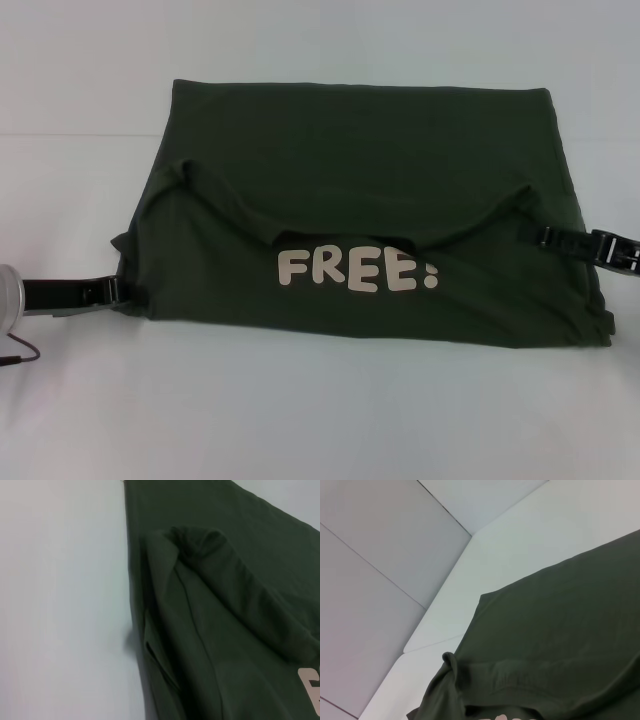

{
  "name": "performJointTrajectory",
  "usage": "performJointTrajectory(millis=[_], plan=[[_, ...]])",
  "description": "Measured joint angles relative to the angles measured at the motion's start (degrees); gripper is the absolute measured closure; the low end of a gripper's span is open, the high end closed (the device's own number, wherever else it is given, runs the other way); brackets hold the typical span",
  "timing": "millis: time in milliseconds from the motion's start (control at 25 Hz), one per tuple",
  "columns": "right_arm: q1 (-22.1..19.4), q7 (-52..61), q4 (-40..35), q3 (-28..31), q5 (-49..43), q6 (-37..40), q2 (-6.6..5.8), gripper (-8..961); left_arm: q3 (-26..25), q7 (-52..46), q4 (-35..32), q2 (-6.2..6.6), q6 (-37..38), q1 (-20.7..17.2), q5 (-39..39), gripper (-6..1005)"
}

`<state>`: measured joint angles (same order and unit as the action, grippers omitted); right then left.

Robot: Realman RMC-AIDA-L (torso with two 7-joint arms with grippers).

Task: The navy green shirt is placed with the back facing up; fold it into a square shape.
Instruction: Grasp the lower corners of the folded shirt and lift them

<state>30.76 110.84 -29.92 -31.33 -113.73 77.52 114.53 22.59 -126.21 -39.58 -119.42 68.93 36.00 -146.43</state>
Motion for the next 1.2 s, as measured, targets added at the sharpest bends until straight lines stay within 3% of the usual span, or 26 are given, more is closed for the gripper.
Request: performJointTrajectory(millis=[160, 320, 440, 640, 760, 880, 1040, 1200], plan=[[-0.1, 2.0, -0.8, -0.4, -0.1, 1.3, -1.06, 218, 0.0, 0.2, 0.0, -0.02, 0.1, 0.0, 0.0, 896], [0.0, 13.1, -4.6, -1.9, -4.2, 3.8, -3.95, 219, 0.1, 0.2, 0.0, -0.02, 0.5, 0.0, 0.0, 959], [1.4, 24.9, -9.4, -3.9, -11.2, 5.9, -6.13, 221, 0.1, 0.3, -0.1, 0.03, 0.7, 0.2, 0.0, 964], [5.7, 38.4, -13.7, -8.5, -26.4, 8.2, -7.96, 223, 0.1, 0.3, -0.1, 0.18, 0.9, 0.5, 0.0, 964], [8.9, 40.4, -13.4, -8.7, -33.8, 8.2, -7.83, 225, 0.1, 0.3, -0.1, 0.23, 0.9, 0.6, 0.0, 964], [10.7, 40.3, -13.0, -9.4, -35.2, 8.2, -6.91, 227, 0.1, 0.3, -0.1, 0.24, 0.9, 0.7, 0.0, 963], [11.3, 40.1, -12.3, -10.4, -35.7, 6.8, -5.82, 248, 0.1, 0.3, -0.1, 0.31, 0.9, 0.7, 0.0, 964], [11.3, 39.7, -10.9, -11.2, -35.8, 5.4, -5.53, 287, 0.1, 0.3, -0.1, 0.34, 0.9, 0.8, 0.0, 965]])
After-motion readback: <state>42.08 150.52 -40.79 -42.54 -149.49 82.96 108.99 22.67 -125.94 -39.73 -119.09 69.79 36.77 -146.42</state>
